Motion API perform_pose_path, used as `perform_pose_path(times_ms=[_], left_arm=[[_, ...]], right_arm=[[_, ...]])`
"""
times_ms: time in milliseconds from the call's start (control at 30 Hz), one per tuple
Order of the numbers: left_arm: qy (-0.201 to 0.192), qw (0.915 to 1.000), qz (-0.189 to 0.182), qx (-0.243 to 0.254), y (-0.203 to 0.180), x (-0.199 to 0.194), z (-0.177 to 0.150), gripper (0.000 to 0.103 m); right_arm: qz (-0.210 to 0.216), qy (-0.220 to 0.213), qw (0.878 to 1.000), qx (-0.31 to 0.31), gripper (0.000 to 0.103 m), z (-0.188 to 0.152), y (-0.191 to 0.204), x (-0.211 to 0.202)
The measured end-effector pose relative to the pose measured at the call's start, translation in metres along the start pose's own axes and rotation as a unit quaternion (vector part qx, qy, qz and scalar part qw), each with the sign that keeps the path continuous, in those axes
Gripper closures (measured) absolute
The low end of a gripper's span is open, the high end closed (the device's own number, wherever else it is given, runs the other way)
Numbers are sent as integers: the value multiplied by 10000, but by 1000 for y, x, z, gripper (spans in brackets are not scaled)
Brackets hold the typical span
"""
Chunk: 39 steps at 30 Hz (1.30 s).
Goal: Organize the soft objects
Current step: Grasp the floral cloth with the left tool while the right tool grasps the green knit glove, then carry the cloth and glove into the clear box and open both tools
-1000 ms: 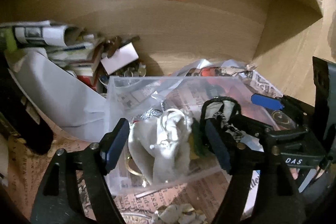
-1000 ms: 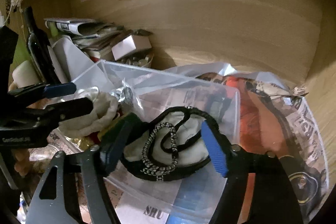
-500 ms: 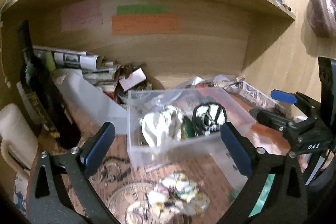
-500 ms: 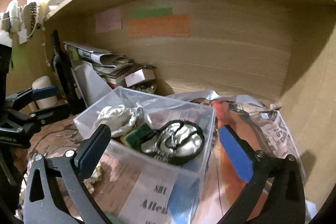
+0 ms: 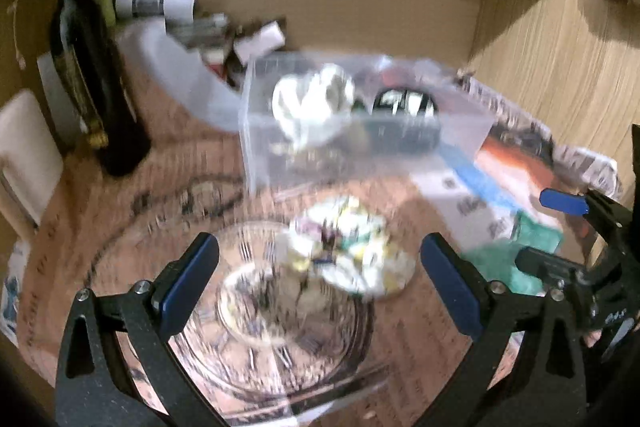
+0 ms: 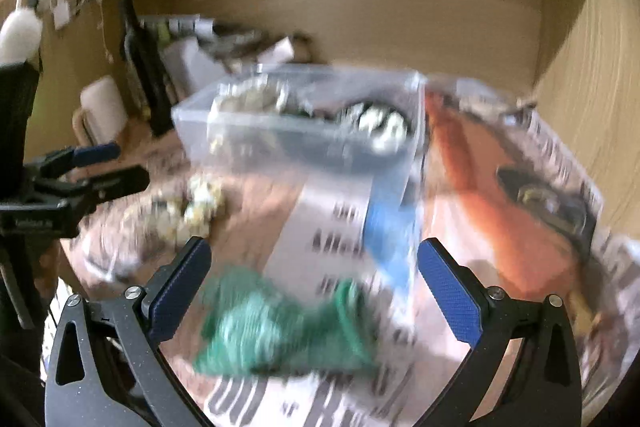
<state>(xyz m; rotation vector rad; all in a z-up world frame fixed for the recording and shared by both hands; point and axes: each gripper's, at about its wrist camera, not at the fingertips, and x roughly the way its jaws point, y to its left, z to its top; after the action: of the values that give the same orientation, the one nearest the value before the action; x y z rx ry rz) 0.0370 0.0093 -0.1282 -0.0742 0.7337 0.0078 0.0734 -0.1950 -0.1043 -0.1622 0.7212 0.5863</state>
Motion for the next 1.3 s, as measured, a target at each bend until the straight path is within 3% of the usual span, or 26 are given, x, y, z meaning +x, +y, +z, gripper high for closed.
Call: perform_pose_path(times_ms=[200,300,367,467,700,767,933,1033,1300], left_arm=[[323,9995,14,-53,-1,14,-17,1],[381,9992,-2,-72,-1,21,-16,1],[425,9990,-53,-98,0,26,-13,1],[560,9983,-95,-112,-2,39,-7,1],[582,9983,-58,-77,-9,58,3,1],[540,9985,-80,-84,-10,59,5,13],[521,9985,-185,10,-12,60,11,57],[524,9982,-286,53,-14,58,14,77],[61,9992,-357,165,-22,31,24,84]], right_arm=[[115,361,9993,-47,1,-22,7,17],[93,255,9996,-40,16,-24,6,15],[168,247,9996,20,36,-22,2,16],[168,74,9998,68,55,-18,-5,16],[93,-126,9997,204,67,-6,-14,15],[88,-171,9995,232,71,-3,-18,15],[91,-253,9993,274,73,5,-24,15],[103,-343,9990,266,73,12,-26,14],[132,-706,9972,211,72,33,-23,4]])
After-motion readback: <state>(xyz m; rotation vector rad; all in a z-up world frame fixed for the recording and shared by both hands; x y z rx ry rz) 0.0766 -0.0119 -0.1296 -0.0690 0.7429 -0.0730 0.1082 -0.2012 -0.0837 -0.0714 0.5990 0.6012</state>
